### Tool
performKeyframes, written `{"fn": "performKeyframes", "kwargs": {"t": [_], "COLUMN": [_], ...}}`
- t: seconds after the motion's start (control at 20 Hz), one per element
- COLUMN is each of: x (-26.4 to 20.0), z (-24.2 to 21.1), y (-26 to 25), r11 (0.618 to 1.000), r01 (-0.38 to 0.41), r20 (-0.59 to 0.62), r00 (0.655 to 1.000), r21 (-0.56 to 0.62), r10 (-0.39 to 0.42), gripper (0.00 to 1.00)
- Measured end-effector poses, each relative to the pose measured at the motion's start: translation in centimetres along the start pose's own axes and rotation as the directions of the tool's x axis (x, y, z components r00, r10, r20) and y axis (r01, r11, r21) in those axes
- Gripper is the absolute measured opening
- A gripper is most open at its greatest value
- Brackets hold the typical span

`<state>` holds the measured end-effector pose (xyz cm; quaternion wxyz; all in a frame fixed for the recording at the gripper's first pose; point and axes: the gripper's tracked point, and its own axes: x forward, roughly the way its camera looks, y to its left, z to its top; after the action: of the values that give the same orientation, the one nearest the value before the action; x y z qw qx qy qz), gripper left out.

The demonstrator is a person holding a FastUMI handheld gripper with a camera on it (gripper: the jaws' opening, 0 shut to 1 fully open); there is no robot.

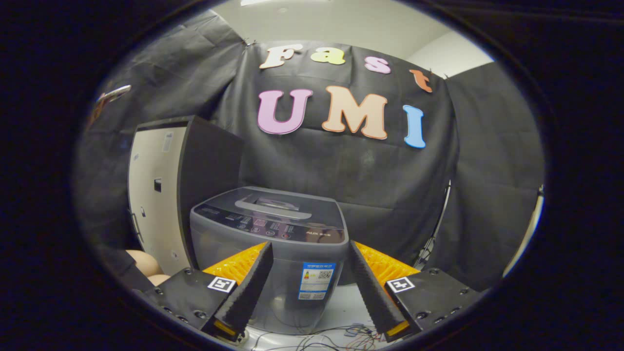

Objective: Put the clothes into the washing machine and then close the washing machine lid.

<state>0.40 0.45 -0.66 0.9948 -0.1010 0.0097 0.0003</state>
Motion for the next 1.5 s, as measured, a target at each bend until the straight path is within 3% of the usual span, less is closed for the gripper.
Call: {"fn": "performKeyframes", "kwargs": {"t": [0.25,1.15,1.5], "x": [0.3,0.0,-0.1], "z": [-0.4,0.1,0.7], "y": [1.0,1.2,1.0], "r11": [0.997,0.984,0.977], "r01": [-0.03,-0.076,-0.078], "r20": [-0.02,-0.012,0.035], "r00": [0.999,0.997,0.997], "r21": [-0.067,0.16,0.197], "r10": [0.029,0.079,0.073], "gripper": [0.98,0.98,0.98]}}
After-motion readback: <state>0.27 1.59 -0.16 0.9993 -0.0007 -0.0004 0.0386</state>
